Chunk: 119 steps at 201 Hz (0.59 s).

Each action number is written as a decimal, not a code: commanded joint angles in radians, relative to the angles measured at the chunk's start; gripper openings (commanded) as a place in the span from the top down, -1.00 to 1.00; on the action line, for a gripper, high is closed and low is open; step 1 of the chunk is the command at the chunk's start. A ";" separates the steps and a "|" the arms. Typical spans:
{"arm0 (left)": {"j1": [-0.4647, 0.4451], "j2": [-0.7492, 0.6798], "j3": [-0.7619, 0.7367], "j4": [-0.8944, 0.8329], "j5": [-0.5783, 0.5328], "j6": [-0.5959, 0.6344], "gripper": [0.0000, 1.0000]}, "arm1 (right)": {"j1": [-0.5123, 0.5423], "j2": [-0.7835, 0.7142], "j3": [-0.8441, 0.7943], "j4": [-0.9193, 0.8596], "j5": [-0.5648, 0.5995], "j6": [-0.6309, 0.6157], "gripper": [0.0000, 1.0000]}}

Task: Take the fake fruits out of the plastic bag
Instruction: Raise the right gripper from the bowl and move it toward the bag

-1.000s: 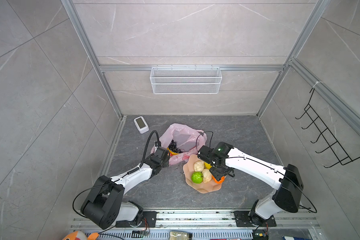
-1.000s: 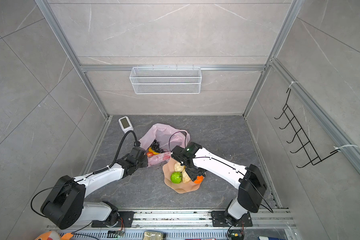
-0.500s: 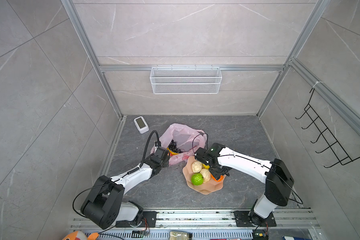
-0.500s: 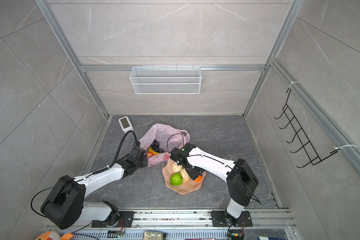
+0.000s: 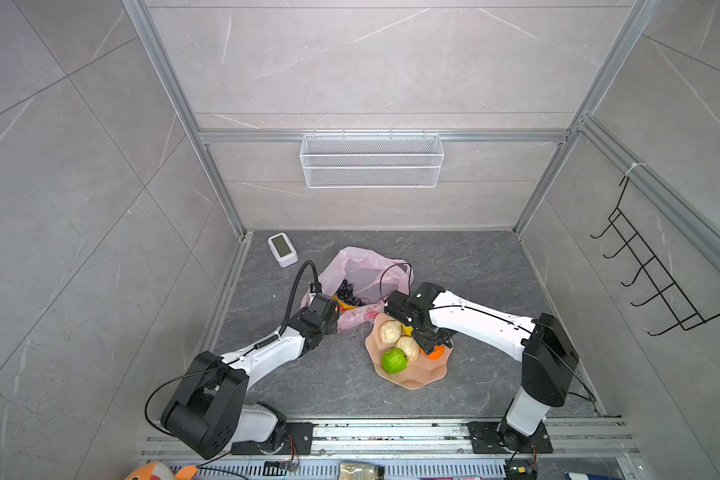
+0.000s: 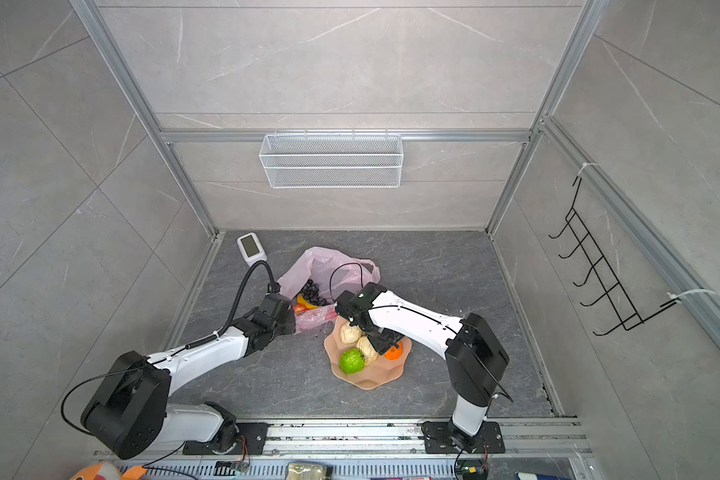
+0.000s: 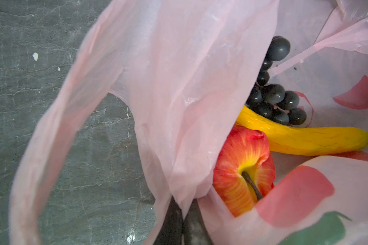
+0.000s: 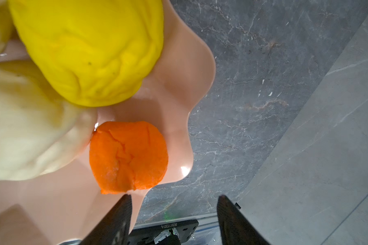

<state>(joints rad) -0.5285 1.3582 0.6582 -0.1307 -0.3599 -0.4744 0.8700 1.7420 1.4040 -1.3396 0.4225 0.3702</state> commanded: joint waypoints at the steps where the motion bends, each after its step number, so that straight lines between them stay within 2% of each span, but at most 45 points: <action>1: -0.002 -0.034 0.019 0.008 -0.025 0.001 1.00 | -0.003 -0.090 0.060 -0.021 -0.014 -0.006 -0.33; 18: -0.002 -0.049 0.007 0.019 -0.036 -0.006 1.00 | -0.003 -0.112 0.094 0.056 -0.044 -0.012 -0.33; 39: -0.002 -0.067 -0.007 0.026 -0.052 -0.013 1.00 | -0.003 -0.106 0.114 0.237 -0.106 0.008 -0.31; 70: 0.004 -0.085 -0.013 0.006 -0.046 -0.047 0.99 | -0.003 -0.012 0.159 0.507 -0.197 0.053 -0.28; 79: 0.012 -0.085 -0.007 -0.020 -0.023 -0.077 0.70 | -0.003 0.036 0.193 0.552 -0.223 0.061 -0.27; 101: 0.019 -0.100 0.068 -0.200 -0.003 -0.184 0.24 | -0.003 0.133 0.271 0.585 -0.255 0.070 -0.23; 119: 0.019 -0.160 0.098 -0.313 -0.010 -0.282 -0.13 | -0.003 0.156 0.262 0.635 -0.288 0.066 -0.23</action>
<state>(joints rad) -0.5148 1.2831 0.6868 -0.2707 -0.3706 -0.6048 0.8692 1.8633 1.6474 -0.8089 0.2028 0.4164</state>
